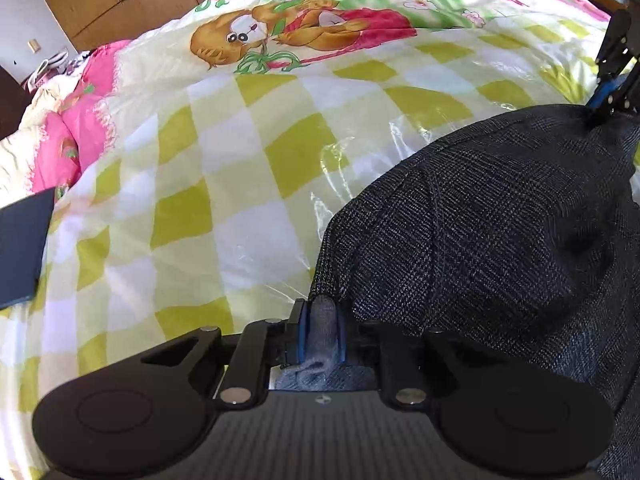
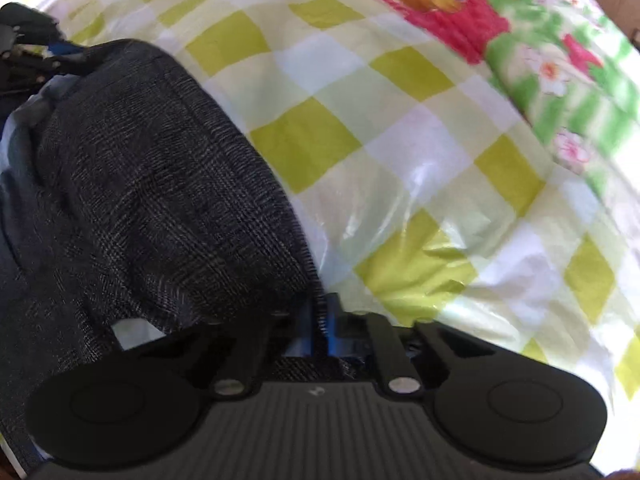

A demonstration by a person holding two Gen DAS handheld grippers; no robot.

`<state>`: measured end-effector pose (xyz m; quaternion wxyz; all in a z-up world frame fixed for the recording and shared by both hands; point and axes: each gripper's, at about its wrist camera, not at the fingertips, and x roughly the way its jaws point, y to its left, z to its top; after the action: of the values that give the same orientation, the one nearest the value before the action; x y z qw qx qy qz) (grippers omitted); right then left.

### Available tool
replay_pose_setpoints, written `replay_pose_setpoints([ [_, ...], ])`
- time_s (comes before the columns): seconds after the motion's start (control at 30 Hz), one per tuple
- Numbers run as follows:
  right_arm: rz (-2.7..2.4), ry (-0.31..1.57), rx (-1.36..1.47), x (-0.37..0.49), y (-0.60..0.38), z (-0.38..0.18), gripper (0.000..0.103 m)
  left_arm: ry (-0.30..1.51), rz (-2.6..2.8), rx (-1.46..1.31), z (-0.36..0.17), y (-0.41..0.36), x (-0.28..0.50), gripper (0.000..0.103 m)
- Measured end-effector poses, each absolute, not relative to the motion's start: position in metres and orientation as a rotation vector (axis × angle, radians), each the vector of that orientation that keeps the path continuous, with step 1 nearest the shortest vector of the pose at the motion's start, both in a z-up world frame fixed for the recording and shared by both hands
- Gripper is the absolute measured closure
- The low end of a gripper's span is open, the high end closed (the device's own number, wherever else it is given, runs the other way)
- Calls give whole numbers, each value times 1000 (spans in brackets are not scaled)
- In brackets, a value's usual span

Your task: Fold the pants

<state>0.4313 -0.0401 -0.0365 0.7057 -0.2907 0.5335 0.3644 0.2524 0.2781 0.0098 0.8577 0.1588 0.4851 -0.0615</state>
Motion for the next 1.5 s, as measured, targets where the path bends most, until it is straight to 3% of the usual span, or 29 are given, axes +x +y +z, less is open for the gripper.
replay_pose_setpoints([
  [0.2,786,1009,-574,387,-59,35,99,909,-129,391,44,263,216,79],
  [0.4,794,945,-543,268,-99,90,99,777,-144,388,93,249,124,80],
  [0.6,761,1078,-450,159,-132,59,99,778,-149,385,82,231,19,80],
  [0.8,689,1135,-379,130,-123,-13,99,828,-103,479,20,213,-12,77],
  [1.17,629,1064,-440,115,-109,-12,93,762,30,572,8,217,-25,74],
  [1.4,609,1075,-447,114,-112,-7,91,828,133,642,-14,225,-33,75],
  [1.5,609,1064,-439,110,-112,-2,80,807,141,590,0,227,-47,75],
])
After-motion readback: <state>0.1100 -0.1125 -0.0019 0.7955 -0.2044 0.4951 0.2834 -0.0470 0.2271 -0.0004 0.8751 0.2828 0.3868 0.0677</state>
